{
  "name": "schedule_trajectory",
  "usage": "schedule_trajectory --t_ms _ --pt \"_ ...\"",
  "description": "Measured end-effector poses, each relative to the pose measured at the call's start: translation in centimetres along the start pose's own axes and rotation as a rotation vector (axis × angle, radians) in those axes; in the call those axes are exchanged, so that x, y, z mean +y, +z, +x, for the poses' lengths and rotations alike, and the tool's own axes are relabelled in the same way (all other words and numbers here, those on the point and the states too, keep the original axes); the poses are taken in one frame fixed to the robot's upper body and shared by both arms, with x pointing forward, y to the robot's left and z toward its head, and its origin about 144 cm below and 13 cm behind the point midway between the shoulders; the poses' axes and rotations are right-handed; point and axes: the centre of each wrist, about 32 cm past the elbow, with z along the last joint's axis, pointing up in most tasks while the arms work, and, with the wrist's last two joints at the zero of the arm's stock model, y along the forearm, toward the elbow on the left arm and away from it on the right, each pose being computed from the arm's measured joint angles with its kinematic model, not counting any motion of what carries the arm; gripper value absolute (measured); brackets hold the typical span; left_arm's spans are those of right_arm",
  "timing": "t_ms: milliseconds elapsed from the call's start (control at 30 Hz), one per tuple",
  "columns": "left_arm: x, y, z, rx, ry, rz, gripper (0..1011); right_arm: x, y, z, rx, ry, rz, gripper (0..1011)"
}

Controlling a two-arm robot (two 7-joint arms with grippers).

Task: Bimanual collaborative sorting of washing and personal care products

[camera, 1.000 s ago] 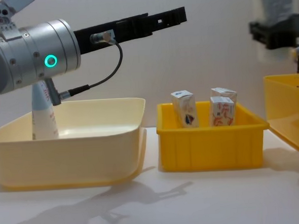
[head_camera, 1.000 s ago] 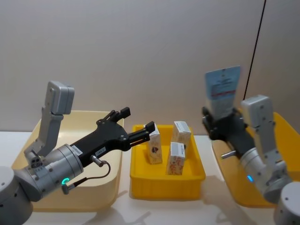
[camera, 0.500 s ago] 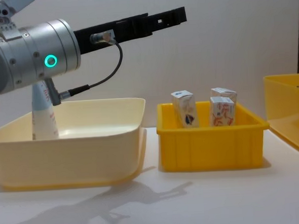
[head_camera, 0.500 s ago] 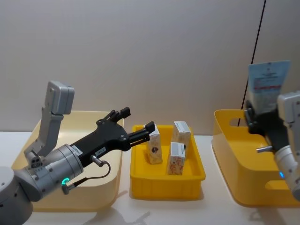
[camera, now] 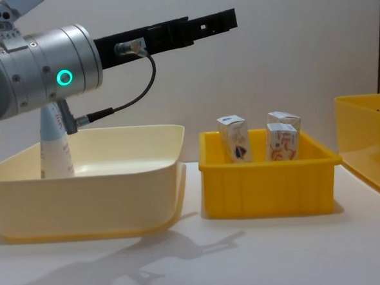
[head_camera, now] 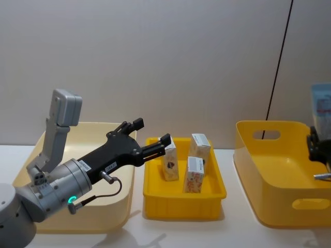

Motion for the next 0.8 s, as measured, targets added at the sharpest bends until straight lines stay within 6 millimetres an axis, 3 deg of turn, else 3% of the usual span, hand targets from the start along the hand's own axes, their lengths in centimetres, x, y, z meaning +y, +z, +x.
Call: schedule_trajectory --t_ms 533,800 --pt "0.0 0.0 0.0 0.0 0.0 0.0 1000 -1.1 -1.2 -0.1 0.026 -0.027 -0.147 481" --pt "0.0 0.0 0.0 0.0 0.0 0.0 1000 -1.3 -1.5 -0.2 0.032 -0.028 -0.177 734"
